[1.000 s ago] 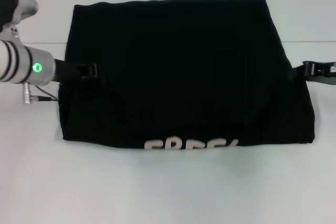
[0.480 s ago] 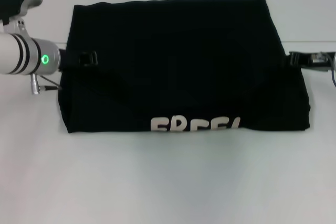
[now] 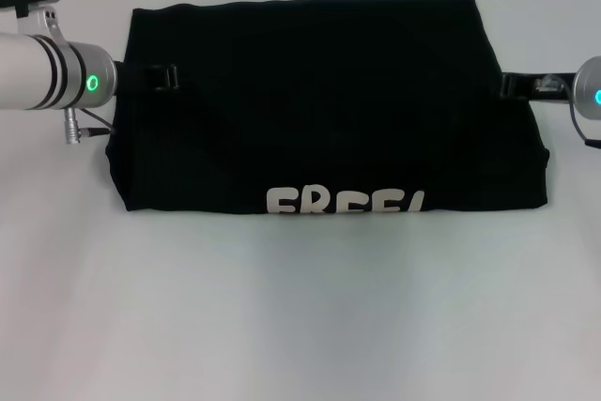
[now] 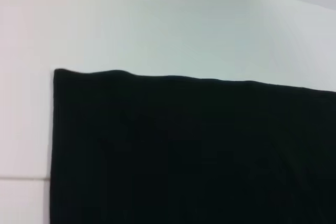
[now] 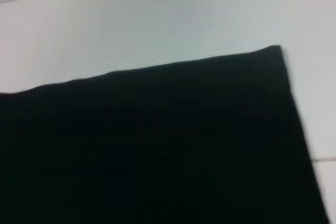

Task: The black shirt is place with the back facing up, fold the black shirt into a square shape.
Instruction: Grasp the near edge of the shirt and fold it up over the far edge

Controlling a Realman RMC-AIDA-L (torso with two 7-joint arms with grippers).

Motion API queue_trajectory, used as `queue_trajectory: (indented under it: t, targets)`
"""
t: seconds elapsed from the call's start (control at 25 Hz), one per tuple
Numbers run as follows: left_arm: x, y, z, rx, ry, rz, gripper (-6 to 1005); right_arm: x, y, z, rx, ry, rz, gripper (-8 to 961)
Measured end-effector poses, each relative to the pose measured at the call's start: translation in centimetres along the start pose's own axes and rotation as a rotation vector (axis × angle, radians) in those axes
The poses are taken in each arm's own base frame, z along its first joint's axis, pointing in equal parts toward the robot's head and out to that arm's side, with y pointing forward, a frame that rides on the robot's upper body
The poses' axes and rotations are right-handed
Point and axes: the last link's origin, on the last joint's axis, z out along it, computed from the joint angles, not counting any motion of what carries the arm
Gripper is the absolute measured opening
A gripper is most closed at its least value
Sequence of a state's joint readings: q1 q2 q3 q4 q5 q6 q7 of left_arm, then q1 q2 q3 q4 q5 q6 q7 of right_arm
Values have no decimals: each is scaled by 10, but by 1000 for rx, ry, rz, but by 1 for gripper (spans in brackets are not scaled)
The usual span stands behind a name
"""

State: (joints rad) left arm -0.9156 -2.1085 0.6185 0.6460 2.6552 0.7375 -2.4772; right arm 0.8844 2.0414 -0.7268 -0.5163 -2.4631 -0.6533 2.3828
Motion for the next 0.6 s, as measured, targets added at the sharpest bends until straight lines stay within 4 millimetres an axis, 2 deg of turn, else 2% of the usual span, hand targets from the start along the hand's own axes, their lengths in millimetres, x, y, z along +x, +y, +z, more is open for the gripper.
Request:
queue_trajectory:
  t: [0.32, 0.6]
  targets:
    - [-1, -2, 1, 16, -6, 40, 41, 4, -4, 1, 17, -3, 7, 63]
    - [-5, 0, 3, 21, -11, 51, 41, 9, 2, 6, 29, 0, -17, 63]
